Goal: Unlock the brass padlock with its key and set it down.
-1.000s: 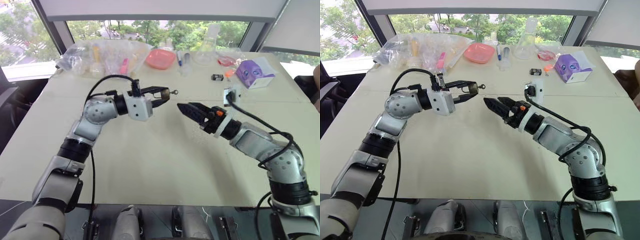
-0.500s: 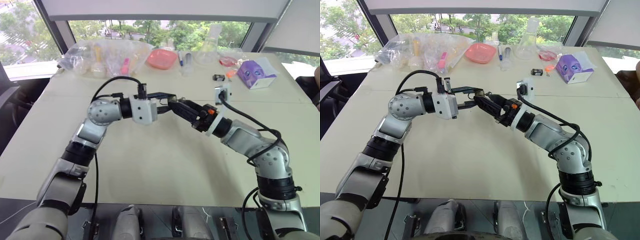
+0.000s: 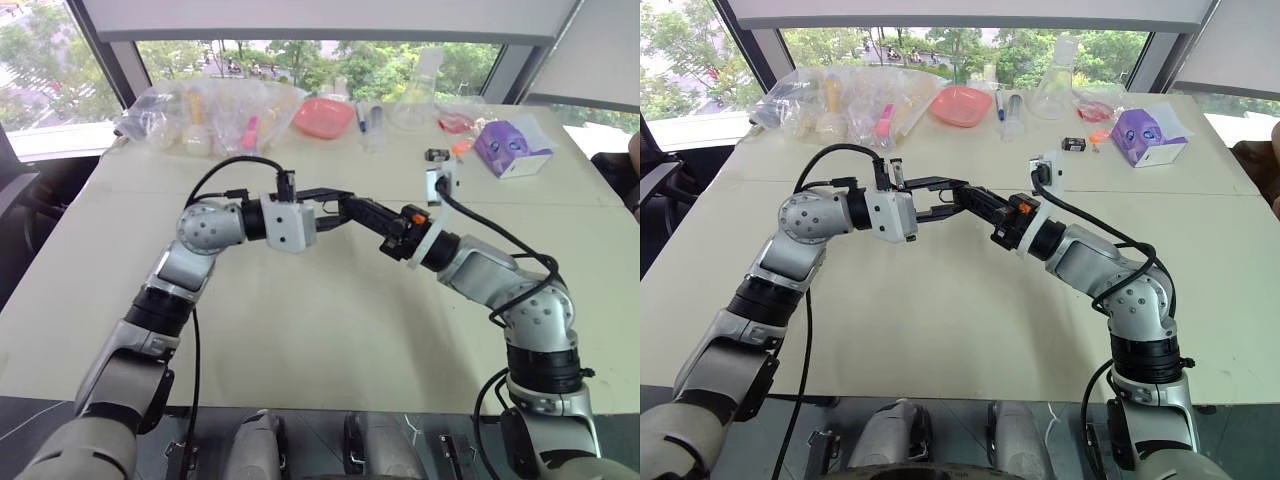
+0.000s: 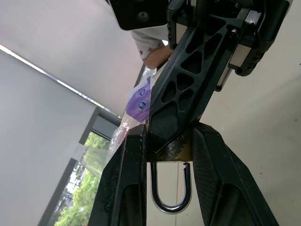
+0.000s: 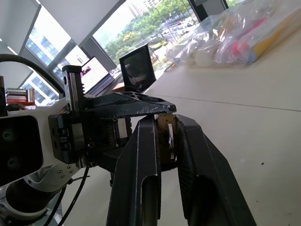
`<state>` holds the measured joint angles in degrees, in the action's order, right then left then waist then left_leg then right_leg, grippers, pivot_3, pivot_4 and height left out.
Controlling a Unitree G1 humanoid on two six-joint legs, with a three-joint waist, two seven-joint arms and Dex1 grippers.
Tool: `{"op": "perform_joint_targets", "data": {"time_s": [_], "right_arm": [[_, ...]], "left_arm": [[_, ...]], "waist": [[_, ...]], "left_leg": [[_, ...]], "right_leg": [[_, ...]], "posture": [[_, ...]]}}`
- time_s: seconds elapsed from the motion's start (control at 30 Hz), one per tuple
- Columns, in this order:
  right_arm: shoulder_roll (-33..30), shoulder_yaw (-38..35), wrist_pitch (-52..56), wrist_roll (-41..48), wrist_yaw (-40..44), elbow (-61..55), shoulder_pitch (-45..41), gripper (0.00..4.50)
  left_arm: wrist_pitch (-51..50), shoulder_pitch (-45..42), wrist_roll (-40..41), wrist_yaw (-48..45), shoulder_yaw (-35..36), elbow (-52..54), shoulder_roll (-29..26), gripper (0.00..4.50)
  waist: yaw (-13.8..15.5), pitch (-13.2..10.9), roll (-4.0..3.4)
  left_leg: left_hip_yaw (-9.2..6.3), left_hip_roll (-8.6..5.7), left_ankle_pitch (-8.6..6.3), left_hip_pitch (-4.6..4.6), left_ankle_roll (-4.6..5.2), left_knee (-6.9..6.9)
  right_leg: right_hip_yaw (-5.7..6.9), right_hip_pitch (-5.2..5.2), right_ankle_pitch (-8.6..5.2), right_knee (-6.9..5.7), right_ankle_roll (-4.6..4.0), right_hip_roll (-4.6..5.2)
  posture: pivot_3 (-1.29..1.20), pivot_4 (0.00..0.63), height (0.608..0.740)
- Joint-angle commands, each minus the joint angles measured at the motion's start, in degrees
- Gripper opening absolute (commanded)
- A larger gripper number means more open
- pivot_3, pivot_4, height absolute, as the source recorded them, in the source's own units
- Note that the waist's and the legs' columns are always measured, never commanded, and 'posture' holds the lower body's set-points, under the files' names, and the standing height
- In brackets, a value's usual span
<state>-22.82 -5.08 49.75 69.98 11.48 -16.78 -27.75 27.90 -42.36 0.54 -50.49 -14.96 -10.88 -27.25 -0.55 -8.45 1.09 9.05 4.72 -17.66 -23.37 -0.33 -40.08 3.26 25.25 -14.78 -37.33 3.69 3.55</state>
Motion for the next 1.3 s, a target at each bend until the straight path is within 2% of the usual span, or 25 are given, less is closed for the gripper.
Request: {"op": "perform_joint_targets", "data": {"time_s": [0.03, 0.2, 0.23, 0.27, 0.3, 0.43, 0.53, 0.7, 1.3], "right_arm": [[0.14, -1.0, 0.66, 0.2, 0.14, -1.42, -0.73, 0.01], [0.24, -0.93, 1.29, -0.45, 0.1, -1.66, -0.71, 0.0], [0.25, -1.03, 1.32, -0.68, -0.03, -1.59, -0.75, 0.0], [0.26, -1.15, 1.31, -0.89, -0.19, -1.48, -0.8, 0.0], [0.29, -1.24, 1.33, -1.06, -0.27, -1.41, -0.83, 0.0], [0.07, -1.88, 1.2, -2.41, -0.7, -0.94, -0.82, 0.0], [-0.15, -2.79, 1.23, -2.61, -0.58, -0.63, -0.71, 0.0], [0.32, -3.07, 1.7, -2.47, 0.0, -0.47, -1.19, 0.0], [1.4, -3.15, 4.45, 1.37, -0.07, -4.54, -0.31, 0.0]], "left_arm": [[-1.2, -0.41, 0.99, 0.58, 1.46, 2.71, 0.2, 1.21], [-5.68, -0.08, 3.19, 0.62, 2.38, 3.94, 0.85, 3.68], [-9.22, 0.18, 4.28, 0.59, 2.77, 4.7, 0.87, 4.21], [-15.04, 0.62, 6.75, 0.12, 3.27, 6.2, 0.86, 4.48], [-19.3, 0.96, 8.49, -0.32, 3.6, 7.42, 0.84, 4.48], [-43.92, 3.16, 23.99, -3.2, 7.95, 16.96, -1.99, 4.48], [-52.93, 4.93, 29.46, -1.99, 13.07, 17.58, -4.48, 4.48], [-55.73, 4.33, 29.93, 0.8, 15.27, 15.24, -2.69, 4.48], [-47.78, -0.03, 22.34, -1.78, 11.54, 4.54, 3.74, 4.48]], "waist": [[-0.02, 0.0, 0.0], [-0.02, 0.0, 0.0], [-0.02, 0.0, 0.0], [-0.03, 0.0, 0.0], [-0.06, 0.0, 0.0], [-0.27, -0.01, -0.01], [-0.31, -0.02, -0.03], [0.14, -0.02, -0.02], [-0.02, -0.02, -0.02]], "left_leg": [[0.0, 0.0, 0.0, 0.0, 0.0, 0.0], [0.0, 0.0, 0.0, 0.0, 0.0, 0.0], [0.0, 0.0, 0.0, 0.0, 0.0, 0.0], [0.0, 0.0, 0.0, 0.0, 0.0, 0.0], [0.0, 0.0, 0.0, 0.0, 0.0, 0.0], [-0.04, 0.03, 0.03, -0.01, -0.06, 0.01], [-0.18, 0.04, 0.06, 0.01, -0.11, 0.02], [-0.2, -0.01, 0.08, 0.01, -0.14, 0.01], [-0.07, -0.03, 0.08, 0.0, -0.15, 0.02]], "right_leg": [[0.0, 0.0, 0.0, 0.0, 0.0, 0.0], [0.0, 0.0, 0.0, 0.0, 0.0, 0.0], [0.0, 0.0, 0.0, 0.0, 0.0, 0.0], [0.0, 0.0, 0.0, 0.0, 0.0, 0.0], [0.0, 0.0, 0.0, 0.0, 0.0, 0.0], [-0.02, 0.02, 0.0, -0.02, 0.0, -0.02], [-0.04, 0.04, 0.0, -0.05, 0.0, -0.03], [-0.03, -0.01, 0.0, -0.06, 0.0, 0.0], [-0.02, -0.01, 0.0, 0.0, 0.0, -0.01]], "posture": [[0.0, 0.15, 0.739], [0.0, 0.15, 0.739], [0.0, 0.15, 0.739], [0.0, 0.15, 0.739], [0.0, 0.15, 0.739], [0.0, 0.15, 0.739], [0.0, 0.15, 0.739], [0.0, 0.15, 0.739], [0.0, 0.15, 0.739]]}}
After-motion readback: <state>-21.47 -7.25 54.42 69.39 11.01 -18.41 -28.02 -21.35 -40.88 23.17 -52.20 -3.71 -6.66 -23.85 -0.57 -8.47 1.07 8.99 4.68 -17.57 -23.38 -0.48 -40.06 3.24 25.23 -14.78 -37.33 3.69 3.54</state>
